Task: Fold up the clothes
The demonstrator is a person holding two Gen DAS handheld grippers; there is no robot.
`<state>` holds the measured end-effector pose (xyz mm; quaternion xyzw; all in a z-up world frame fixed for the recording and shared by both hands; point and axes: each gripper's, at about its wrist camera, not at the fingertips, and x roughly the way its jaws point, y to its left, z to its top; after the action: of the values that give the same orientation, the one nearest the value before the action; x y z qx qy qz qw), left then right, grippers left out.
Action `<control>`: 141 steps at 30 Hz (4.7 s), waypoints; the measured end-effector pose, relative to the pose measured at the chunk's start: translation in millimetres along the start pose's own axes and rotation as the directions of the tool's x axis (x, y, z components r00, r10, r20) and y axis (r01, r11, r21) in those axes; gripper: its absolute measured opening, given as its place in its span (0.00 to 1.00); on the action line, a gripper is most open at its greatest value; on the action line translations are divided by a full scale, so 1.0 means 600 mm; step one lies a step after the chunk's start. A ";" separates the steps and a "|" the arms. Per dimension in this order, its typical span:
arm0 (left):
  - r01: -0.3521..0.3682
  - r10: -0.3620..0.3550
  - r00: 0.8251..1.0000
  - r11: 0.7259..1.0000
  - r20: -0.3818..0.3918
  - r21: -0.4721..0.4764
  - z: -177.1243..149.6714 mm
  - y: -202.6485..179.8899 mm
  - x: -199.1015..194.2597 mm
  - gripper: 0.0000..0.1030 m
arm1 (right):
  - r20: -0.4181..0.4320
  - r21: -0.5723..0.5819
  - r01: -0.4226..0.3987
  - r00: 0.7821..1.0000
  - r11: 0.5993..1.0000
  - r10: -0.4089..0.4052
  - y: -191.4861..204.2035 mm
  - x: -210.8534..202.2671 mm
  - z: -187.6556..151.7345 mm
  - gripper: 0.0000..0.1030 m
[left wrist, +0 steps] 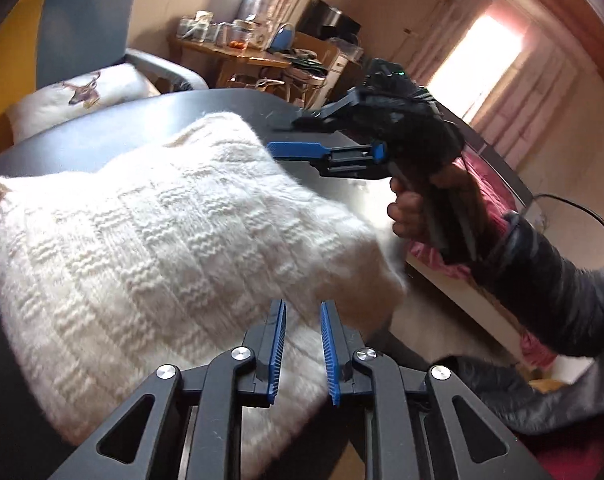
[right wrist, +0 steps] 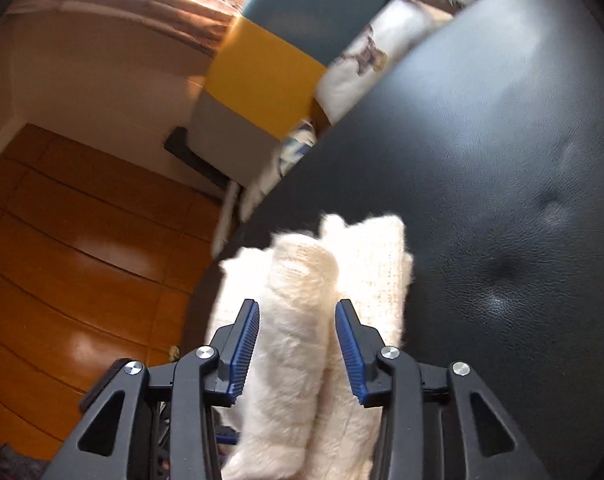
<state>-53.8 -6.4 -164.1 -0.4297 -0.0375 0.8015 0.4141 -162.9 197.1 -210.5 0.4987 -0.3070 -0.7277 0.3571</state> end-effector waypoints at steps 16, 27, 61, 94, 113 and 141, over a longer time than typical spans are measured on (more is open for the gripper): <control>0.039 -0.036 0.998 0.997 -0.058 0.059 0.037 -0.015 0.138 0.25 | 0.004 -0.115 0.200 0.980 0.973 -0.201 -0.015 0.053 0.004 0.10; -0.010 0.020 0.996 0.993 0.086 -0.115 0.020 0.010 -0.014 0.27 | 0.103 -0.282 0.153 0.986 0.947 -0.128 0.085 -0.037 -0.014 0.26; -0.241 0.285 0.935 0.947 0.212 -0.211 -0.037 0.094 -0.160 0.35 | 0.109 -0.369 0.333 0.943 0.868 -0.316 0.160 0.055 -0.028 0.36; -0.068 0.230 0.955 0.783 0.187 -0.618 -0.074 0.257 -0.176 0.66 | 0.102 -0.072 0.051 0.994 0.996 -0.044 0.061 -0.003 0.009 0.78; 0.072 0.113 0.975 0.659 0.193 -0.749 -0.087 0.283 -0.115 0.76 | -0.099 0.173 0.023 0.995 0.985 -0.005 -0.053 0.051 -0.009 0.78; -0.036 0.126 0.988 0.759 0.093 -0.650 -0.022 0.243 -0.064 0.82 | -0.169 -0.038 0.058 0.983 0.998 -0.064 -0.003 0.085 -0.033 0.69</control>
<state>-125.3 -132.4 -207.5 -0.4936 -0.3198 0.7830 0.2023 -157.0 154.3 -243.8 0.5623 -0.2477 -0.6980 0.3678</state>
